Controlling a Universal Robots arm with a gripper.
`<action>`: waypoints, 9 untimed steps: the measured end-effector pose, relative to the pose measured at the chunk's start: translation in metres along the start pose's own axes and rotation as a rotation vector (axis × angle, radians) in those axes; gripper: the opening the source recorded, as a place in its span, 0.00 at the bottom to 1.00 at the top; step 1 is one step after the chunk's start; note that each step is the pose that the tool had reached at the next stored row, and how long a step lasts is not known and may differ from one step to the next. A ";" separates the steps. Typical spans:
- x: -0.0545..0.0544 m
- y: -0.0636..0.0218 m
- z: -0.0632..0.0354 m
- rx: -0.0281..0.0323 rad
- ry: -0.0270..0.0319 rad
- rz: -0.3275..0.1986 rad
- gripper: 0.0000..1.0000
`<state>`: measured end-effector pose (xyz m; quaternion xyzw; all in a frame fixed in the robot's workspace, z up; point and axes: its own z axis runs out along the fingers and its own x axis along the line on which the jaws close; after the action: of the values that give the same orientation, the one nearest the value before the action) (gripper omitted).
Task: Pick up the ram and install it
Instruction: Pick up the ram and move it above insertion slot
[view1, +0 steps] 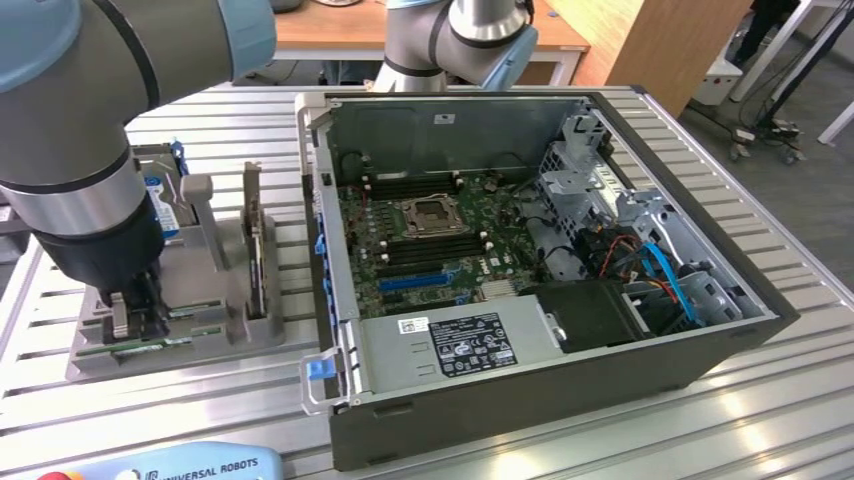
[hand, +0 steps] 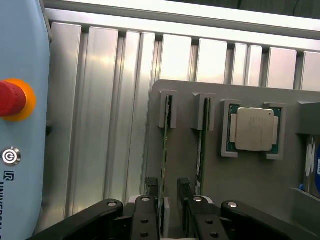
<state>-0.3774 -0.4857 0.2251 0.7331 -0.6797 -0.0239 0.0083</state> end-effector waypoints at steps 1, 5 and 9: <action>0.000 -0.0001 0.0016 -0.0001 0.0000 0.000 0.30; 0.000 -0.0003 0.0065 -0.0001 0.0001 0.000 0.30; 0.000 -0.0005 0.0116 -0.0001 0.0001 0.000 0.30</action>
<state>-0.3774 -0.4857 0.2135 0.7331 -0.6797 -0.0239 0.0083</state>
